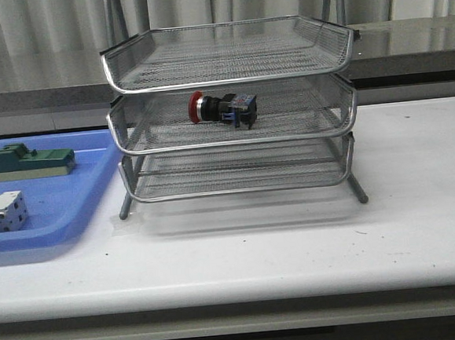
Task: Place button on rack with both arms
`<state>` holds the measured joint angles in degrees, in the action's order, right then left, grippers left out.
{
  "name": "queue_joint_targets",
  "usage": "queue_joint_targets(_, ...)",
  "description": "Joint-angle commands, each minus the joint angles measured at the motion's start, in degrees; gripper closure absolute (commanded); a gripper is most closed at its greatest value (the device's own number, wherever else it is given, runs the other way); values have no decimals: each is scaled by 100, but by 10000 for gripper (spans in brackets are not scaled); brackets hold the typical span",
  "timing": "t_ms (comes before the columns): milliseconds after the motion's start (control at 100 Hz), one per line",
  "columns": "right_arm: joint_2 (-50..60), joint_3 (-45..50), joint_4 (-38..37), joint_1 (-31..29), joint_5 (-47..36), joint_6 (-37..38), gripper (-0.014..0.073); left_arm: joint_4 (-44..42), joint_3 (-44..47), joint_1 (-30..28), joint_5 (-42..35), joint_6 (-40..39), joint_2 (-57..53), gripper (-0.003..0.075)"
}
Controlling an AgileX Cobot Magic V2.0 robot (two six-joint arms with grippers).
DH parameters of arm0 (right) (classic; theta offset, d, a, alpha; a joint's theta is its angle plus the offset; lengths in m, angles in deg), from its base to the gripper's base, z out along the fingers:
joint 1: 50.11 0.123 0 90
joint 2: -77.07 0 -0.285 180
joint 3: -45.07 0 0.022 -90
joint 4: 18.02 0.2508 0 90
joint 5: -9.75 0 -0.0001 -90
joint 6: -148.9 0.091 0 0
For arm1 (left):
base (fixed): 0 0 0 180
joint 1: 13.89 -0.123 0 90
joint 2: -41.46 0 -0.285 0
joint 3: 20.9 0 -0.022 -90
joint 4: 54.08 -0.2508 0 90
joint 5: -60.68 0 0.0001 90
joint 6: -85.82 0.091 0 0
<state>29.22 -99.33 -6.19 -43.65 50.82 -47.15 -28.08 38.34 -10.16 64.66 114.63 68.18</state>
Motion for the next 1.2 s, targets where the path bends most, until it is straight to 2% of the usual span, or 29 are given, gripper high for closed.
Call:
queue_joint_targets(0,588,117,-2,-227,-194,111,654,65,-155,-19,-431,-68,41,740)
queue_joint_targets(230,1724,593,-7,-419,10,111,654,65,-155,-19,-431,-68,41,740)
queue_joint_targets(370,2061,608,-2,-419,84,111,654,65,-155,-19,-431,-68,41,740)
queue_joint_targets(980,2092,608,-7,-419,58,106,654,65,-155,-19,-431,-68,41,740)
queue_joint_targets(1190,2113,837,-7,-419,-429,106,654,65,-155,-19,-431,-68,41,740)
